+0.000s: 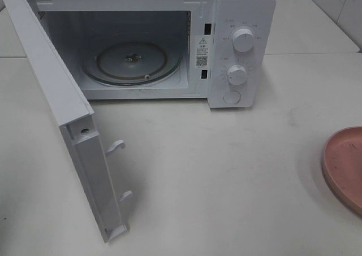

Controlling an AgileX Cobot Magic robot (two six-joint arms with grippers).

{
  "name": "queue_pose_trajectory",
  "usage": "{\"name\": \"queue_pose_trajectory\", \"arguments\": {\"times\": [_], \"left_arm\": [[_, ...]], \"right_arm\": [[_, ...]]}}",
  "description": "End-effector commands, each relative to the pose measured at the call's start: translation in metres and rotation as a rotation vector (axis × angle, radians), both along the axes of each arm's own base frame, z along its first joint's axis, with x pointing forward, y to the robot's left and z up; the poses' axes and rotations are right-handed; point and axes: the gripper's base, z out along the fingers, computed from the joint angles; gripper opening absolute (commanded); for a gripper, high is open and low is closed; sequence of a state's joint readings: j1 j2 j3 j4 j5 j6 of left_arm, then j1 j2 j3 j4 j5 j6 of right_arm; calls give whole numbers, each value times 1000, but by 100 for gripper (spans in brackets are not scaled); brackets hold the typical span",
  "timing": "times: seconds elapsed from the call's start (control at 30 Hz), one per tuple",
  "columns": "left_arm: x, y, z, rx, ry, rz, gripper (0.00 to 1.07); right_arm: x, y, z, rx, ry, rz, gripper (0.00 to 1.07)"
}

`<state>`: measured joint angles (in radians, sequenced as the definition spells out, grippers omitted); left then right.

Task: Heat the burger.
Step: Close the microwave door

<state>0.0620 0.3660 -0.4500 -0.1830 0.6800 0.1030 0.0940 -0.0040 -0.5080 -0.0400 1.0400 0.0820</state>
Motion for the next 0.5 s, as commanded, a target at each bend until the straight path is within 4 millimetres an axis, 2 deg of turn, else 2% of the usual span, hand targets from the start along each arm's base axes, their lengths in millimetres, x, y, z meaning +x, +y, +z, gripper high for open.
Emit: {"name": "queue_pose_trajectory", "arguments": {"times": [0.03,0.1,0.3,0.5], "left_arm": [[14,2,-5,-16,-46,26,0],[35,7,-18,-6,-119,70,0],[59,14,-39,50,-192,111,0],[78,19,-50,123,-296,133,0]], "right_arm": [[-4,0,0,10,-26,-7,72],[-4,0,0,10,-26,-7,72],[-4,0,0,10,-26,-7,72],[-4,0,0,10,-26,-7,72]]}}
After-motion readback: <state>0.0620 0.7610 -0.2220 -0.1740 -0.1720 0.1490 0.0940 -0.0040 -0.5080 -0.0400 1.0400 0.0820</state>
